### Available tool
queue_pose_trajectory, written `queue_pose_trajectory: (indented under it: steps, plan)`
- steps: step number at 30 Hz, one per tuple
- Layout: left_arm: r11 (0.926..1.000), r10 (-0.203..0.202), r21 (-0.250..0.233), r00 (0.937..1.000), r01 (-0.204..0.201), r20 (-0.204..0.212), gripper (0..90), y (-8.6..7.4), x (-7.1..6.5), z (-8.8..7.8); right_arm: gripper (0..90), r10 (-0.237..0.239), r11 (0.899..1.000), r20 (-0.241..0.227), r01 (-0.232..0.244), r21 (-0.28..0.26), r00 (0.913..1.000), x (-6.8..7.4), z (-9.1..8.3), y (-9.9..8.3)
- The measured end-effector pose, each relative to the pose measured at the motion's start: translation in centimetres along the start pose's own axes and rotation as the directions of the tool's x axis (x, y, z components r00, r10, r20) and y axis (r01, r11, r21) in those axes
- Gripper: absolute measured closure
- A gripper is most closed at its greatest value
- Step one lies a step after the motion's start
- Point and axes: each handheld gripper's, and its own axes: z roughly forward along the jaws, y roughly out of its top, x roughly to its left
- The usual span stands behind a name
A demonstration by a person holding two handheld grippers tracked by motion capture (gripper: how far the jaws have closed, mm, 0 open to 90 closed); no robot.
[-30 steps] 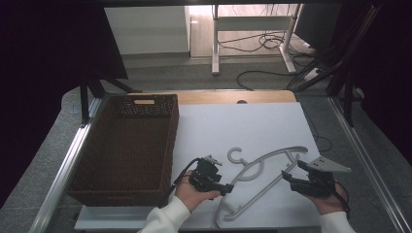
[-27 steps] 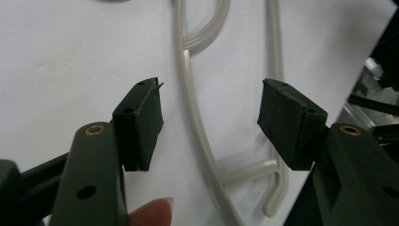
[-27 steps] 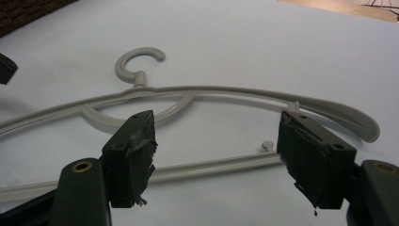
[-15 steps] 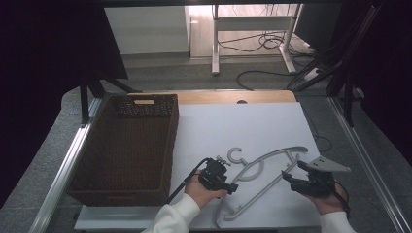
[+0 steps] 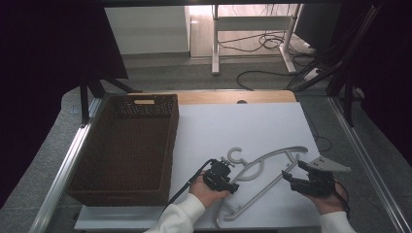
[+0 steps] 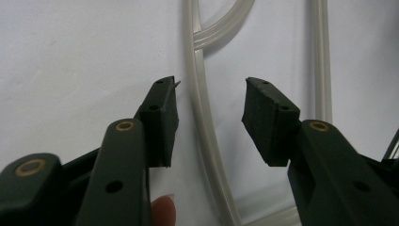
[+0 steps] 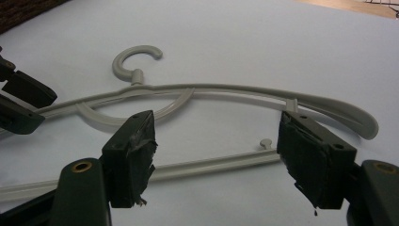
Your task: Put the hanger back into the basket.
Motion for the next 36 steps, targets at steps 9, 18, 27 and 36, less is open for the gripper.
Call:
queue_pose_trajectory:
  steps: [9,18,27,36]
  plan:
    - [1.0000,0.001,0.001,1.0000,-0.001,-0.009,61.5,0.1,-0.3,0.4,29.1,0.002,1.000,0.004,-0.002,-0.003,1.0000,0.0,0.0,0.0]
    - [0.9990,0.044,-0.006,0.9916,-0.045,-0.122,72.3,-0.1,-1.4,0.7,28.9,0.002,1.000,0.009,-0.002,-0.002,1.0000,0.0,0.0,0.1]
    - [0.9983,0.056,-0.007,0.9860,-0.058,-0.157,79.1,-0.2,-1.6,0.8,28.7,0.006,1.000,0.016,-0.006,-0.003,0.9998,-0.1,0.0,0.1]
    - [0.9994,0.030,-0.012,0.9919,-0.032,-0.123,82.0,-0.1,-1.1,0.7,28.8,0.020,1.000,0.041,-0.019,-0.011,0.9990,-0.3,-0.1,0.1]
